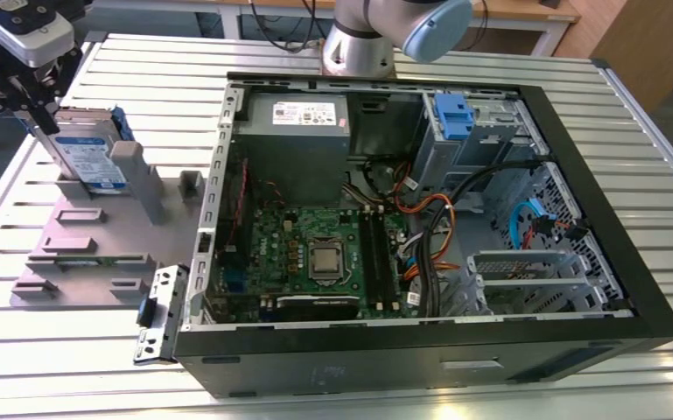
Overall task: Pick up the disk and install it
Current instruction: 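Pick up the disk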
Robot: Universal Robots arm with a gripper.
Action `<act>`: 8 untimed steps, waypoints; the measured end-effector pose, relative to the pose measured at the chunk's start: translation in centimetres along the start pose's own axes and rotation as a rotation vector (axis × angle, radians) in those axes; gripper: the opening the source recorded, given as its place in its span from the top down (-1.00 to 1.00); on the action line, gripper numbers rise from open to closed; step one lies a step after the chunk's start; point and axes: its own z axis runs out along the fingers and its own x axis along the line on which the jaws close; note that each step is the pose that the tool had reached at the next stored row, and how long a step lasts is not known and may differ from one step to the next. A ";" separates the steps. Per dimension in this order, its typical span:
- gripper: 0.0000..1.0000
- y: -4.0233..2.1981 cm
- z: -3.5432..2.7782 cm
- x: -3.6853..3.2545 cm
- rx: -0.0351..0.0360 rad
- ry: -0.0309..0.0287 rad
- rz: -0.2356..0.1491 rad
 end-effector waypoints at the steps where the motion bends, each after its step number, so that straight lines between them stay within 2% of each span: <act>1: 0.79 0.00 0.00 0.00 0.0000 0.0001 -0.002; 8: 0.79 0.00 0.00 0.00 0.0001 0.0006 -0.018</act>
